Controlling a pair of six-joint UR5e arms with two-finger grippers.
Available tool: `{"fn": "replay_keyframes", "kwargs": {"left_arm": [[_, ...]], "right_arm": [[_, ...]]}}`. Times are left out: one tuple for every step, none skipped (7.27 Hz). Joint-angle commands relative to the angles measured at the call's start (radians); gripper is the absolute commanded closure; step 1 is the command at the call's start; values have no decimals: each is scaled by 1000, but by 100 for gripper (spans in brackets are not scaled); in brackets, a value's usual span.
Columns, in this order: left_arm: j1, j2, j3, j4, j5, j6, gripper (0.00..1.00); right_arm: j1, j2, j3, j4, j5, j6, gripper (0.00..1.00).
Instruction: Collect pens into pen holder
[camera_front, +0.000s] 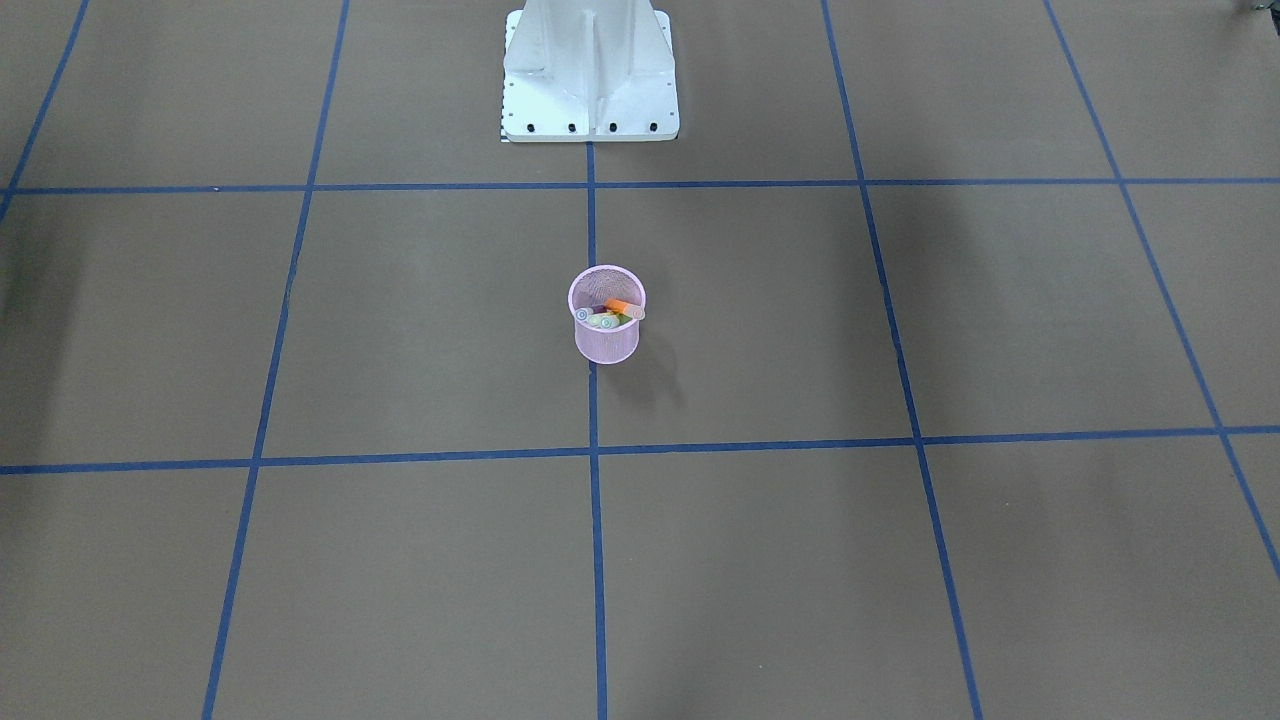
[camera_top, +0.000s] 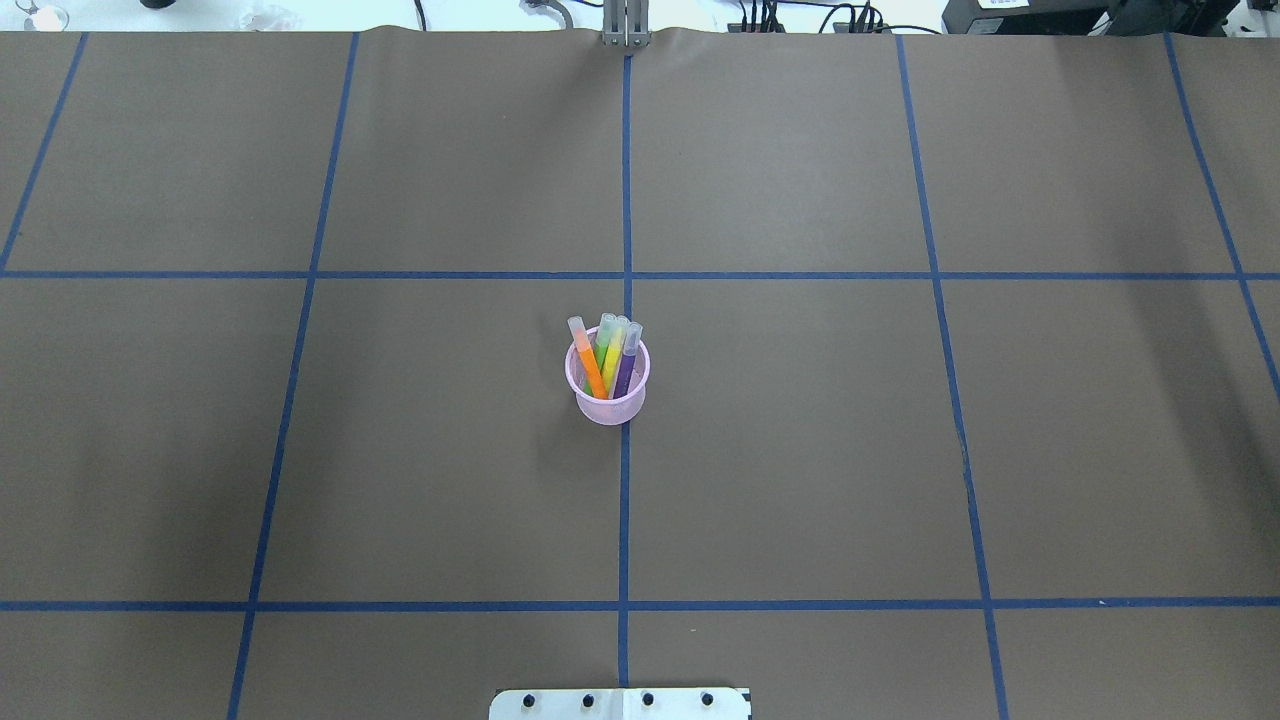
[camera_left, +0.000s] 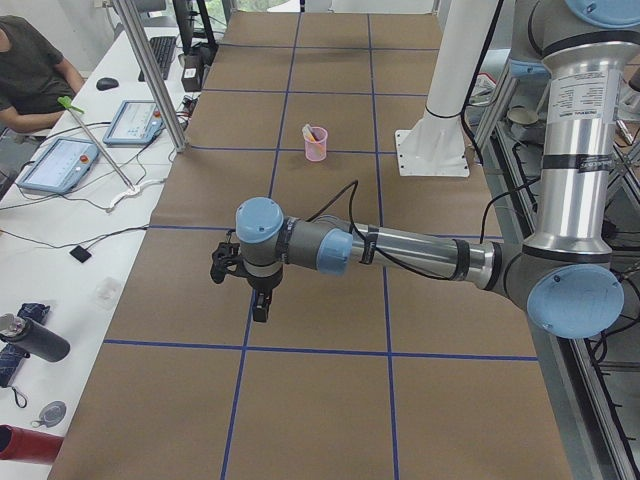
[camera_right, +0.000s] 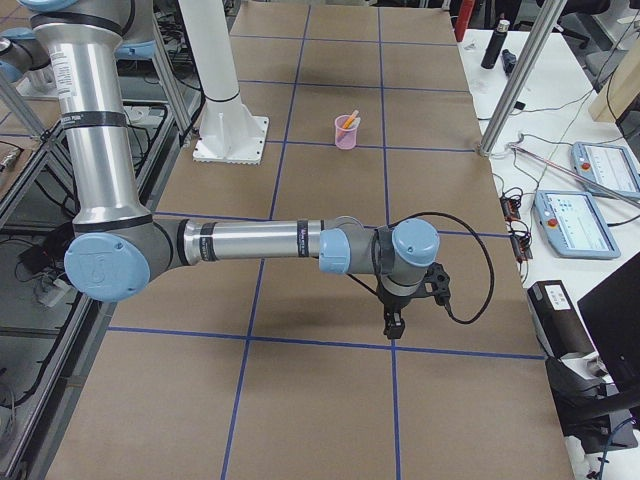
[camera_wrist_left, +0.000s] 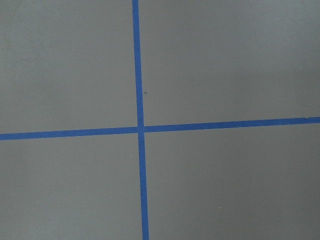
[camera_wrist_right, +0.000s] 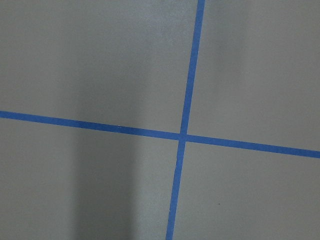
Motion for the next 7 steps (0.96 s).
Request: {"fn": "replay_keyframes", "kwargs": {"left_arm": [[0,2,10,-1,2,7,0],[0,2,37,0,4,7,0],[0,4,61,-1,1,6,0],[0,4,71,-1,2,0,0],[0,2,76,2,7,1,0],[0,4,82,2,8,0,0],[0,4,81,2,8,-2,0]], "right_arm": [[11,-18,16,2,4,0,0],[11,-15,15,2,3,0,0],[11,-17,6,5,1,0,0],[11,-13,10,6,1,2,0],[11,-13,23,6,1,2,0],[11,-13,33,6,-1,2,0],[12,-16,33,6,-1,2,0]]}}
